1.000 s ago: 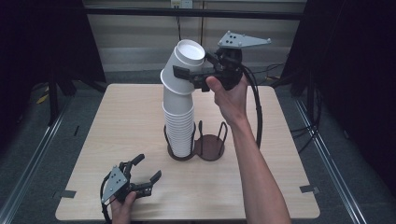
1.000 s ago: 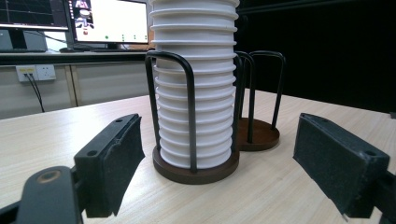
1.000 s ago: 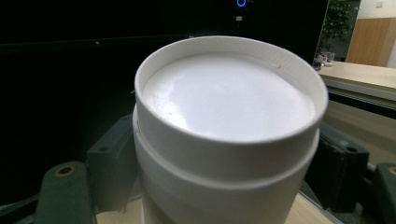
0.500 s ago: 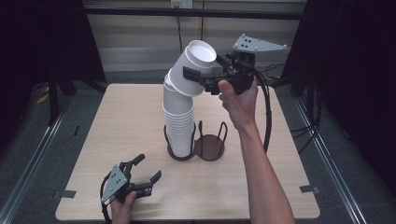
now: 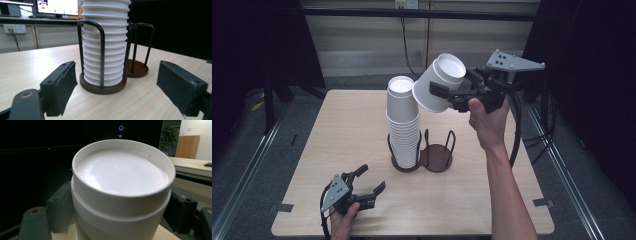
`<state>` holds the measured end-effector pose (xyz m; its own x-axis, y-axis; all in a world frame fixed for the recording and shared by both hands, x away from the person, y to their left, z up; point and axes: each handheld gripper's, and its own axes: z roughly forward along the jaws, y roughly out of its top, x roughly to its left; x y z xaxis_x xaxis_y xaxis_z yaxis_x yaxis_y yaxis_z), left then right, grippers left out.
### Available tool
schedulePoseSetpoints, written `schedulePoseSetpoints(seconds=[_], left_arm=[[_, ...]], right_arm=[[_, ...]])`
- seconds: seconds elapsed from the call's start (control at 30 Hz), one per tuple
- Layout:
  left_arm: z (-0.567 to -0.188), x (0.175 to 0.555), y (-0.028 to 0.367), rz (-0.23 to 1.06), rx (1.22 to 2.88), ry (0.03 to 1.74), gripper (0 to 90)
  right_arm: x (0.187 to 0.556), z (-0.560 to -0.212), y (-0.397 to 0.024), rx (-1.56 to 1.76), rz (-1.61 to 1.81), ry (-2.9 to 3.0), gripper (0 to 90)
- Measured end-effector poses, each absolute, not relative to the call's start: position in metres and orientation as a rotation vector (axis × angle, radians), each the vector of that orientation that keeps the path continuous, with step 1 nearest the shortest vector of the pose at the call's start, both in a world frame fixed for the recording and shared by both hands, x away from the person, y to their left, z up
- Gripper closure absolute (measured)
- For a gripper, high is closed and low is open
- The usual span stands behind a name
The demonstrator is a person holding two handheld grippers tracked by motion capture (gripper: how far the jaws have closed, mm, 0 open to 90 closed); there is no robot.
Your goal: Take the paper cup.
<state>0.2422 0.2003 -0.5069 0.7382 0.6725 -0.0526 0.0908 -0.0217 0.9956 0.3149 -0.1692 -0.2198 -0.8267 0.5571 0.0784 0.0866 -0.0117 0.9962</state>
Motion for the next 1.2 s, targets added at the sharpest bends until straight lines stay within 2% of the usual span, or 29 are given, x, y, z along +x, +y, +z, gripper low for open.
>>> schedulePoseSetpoints(seconds=[0.17, 0.33, 0.5, 1.2], left_arm=[[-0.499, 0.242, 0.196, 0.525, 1.567, 0.635, 16.0], [-0.488, 0.241, 0.191, 0.466, 1.584, 0.610, 16.6], [-0.479, 0.234, 0.189, 0.459, 1.600, 0.578, 17.1], [-0.459, 0.228, 0.175, 0.415, 1.606, 0.510, 18.1]], right_arm=[[0.308, -0.230, -0.178, 0.684, 1.889, 1.931, 21.2], [0.301, -0.240, -0.185, 0.693, 1.890, 1.929, 21.2], [0.297, -0.250, -0.188, 0.703, 1.873, 1.959, 21.3], [0.283, -0.312, -0.174, 0.750, 1.808, 2.086, 21.2]])
